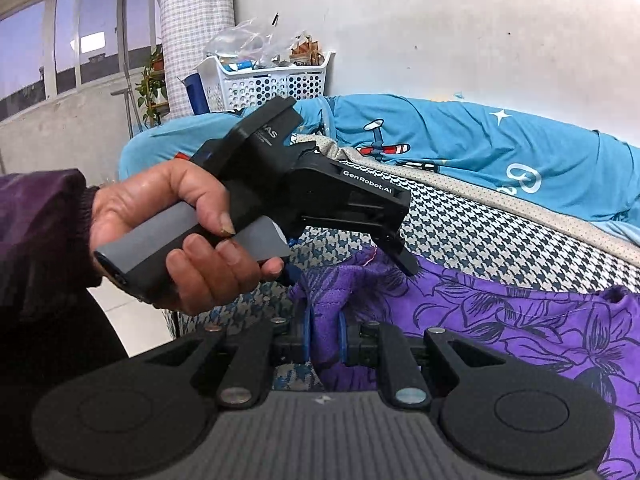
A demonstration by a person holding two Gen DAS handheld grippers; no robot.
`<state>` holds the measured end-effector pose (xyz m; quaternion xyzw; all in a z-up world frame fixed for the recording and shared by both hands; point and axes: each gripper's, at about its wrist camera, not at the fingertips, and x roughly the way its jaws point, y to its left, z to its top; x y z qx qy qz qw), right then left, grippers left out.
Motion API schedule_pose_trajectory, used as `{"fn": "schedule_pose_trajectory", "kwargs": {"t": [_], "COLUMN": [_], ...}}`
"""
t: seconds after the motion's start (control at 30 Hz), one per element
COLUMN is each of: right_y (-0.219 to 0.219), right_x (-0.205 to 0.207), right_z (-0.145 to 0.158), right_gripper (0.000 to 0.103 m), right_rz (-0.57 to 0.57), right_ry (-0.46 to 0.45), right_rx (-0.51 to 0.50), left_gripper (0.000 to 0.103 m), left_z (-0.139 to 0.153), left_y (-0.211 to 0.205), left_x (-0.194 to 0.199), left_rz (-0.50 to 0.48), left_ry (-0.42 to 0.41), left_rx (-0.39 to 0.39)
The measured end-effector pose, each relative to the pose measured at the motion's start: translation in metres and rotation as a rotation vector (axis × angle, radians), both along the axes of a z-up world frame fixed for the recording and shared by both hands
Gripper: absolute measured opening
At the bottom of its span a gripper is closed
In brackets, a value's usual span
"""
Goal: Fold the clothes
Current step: 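Grasp the garment edge with the left gripper while the right gripper grasps beside it, then lift the held garment edge with both grippers and fold it over the garment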
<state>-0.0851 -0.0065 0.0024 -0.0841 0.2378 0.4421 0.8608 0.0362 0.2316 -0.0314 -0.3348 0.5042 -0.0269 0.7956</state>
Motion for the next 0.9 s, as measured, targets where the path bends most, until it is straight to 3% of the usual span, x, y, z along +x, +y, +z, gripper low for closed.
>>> {"fn": "schedule_pose_trajectory", "kwargs": {"t": [0.07,0.13,0.2,0.3,0.4,0.53,0.67,0.9], "right_y": [0.0,0.002,0.006,0.013,0.022,0.032,0.039,0.048], "right_x": [0.001,0.0,-0.002,-0.004,-0.007,-0.015,-0.023,-0.038], "right_z": [0.0,-0.002,-0.005,-0.013,-0.022,-0.035,-0.046,-0.059], "right_gripper": [0.013,0.013,0.013,0.014,0.014,0.017,0.029,0.04], "right_rz": [0.001,0.003,0.0,0.005,0.031,0.062,0.104,0.104], "right_ry": [0.001,0.001,0.001,0.007,0.009,-0.008,-0.028,-0.147], "right_rx": [-0.002,-0.009,-0.029,-0.07,-0.112,-0.179,-0.239,-0.319], "left_gripper": [0.102,0.094,0.065,0.043,0.029,0.027,0.027,0.027], "left_z": [-0.001,-0.002,-0.004,-0.006,-0.007,-0.007,-0.007,-0.005], "left_y": [0.0,0.0,0.0,0.001,0.0,0.004,0.005,0.003], "left_x": [0.003,0.006,0.008,0.007,0.005,-0.001,-0.005,-0.005], "left_rz": [-0.004,-0.009,-0.004,0.022,0.023,0.035,0.035,0.035], "left_ry": [-0.006,-0.012,-0.013,-0.003,0.005,0.014,0.017,0.018], "left_rx": [-0.008,-0.017,-0.016,0.002,0.022,0.017,0.012,0.009]}}
